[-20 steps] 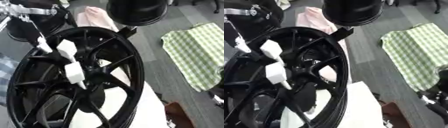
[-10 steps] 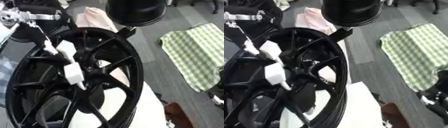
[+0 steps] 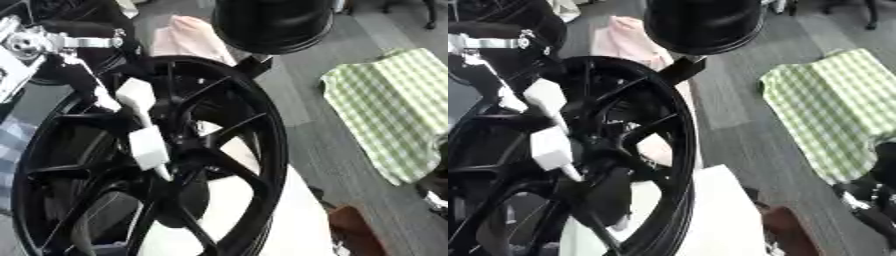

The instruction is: Pull the pin out of the wheel hub.

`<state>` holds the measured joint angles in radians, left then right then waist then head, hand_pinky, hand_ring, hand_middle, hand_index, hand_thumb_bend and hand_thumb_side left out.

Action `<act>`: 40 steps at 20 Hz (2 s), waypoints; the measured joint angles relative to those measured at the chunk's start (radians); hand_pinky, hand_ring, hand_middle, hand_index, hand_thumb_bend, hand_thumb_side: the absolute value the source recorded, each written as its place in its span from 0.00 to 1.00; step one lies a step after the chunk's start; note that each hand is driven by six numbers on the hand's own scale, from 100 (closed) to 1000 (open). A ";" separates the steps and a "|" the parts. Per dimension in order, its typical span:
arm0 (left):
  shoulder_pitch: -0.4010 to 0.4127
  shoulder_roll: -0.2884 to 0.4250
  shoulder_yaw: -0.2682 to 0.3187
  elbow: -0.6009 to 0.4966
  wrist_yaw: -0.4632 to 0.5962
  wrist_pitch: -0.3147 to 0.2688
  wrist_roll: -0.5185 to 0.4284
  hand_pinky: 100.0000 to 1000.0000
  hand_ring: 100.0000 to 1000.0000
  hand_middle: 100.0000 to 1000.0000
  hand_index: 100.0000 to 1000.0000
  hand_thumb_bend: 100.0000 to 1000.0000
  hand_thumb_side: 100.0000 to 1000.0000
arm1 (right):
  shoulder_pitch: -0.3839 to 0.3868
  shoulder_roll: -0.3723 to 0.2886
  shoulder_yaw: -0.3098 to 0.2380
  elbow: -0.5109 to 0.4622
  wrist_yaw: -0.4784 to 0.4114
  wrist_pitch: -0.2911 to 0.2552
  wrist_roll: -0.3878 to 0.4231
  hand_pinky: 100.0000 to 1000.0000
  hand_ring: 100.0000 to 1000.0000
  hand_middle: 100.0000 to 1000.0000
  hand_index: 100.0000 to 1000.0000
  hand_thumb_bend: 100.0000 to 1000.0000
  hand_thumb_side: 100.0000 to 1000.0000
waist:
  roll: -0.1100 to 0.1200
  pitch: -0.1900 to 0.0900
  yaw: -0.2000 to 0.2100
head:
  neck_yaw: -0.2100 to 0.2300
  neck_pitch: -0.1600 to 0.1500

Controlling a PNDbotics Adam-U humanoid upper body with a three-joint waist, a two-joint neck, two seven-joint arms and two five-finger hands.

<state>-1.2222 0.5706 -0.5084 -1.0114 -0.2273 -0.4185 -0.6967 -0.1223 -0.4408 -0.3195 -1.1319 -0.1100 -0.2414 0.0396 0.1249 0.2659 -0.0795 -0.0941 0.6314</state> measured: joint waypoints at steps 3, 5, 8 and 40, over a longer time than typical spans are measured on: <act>0.000 0.000 -0.009 -0.012 0.033 0.001 -0.001 0.75 0.69 0.51 0.72 0.50 0.19 | 0.000 0.000 0.000 0.000 0.000 0.000 0.000 0.44 0.62 0.46 0.64 0.46 0.21 | 0.000 0.000 -0.001 | 0.000 0.000; 0.001 0.000 -0.016 -0.017 0.043 0.001 -0.001 0.73 0.63 0.45 0.66 0.48 0.13 | 0.000 0.000 0.000 0.000 0.000 0.000 0.000 0.44 0.62 0.46 0.64 0.46 0.21 | 0.000 0.000 -0.001 | 0.000 0.000; 0.003 0.000 -0.025 -0.020 0.041 0.000 0.000 0.69 0.58 0.43 0.64 0.45 0.07 | -0.001 0.000 0.000 0.000 0.000 0.000 0.000 0.44 0.62 0.46 0.64 0.46 0.21 | 0.000 0.000 -0.002 | 0.000 -0.001; 0.228 0.270 0.474 -0.172 0.156 0.049 0.164 0.51 0.34 0.06 0.28 0.18 0.00 | 0.010 -0.004 -0.009 0.000 -0.002 0.001 -0.019 0.44 0.62 0.46 0.64 0.46 0.22 | -0.004 0.000 0.036 | -0.021 0.000</act>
<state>-0.9940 0.8410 -0.0342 -1.1831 -0.0709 -0.3696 -0.5329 -0.1128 -0.4445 -0.3282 -1.1317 -0.1119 -0.2404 0.0206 0.1213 0.2657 -0.0430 -0.1154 0.6317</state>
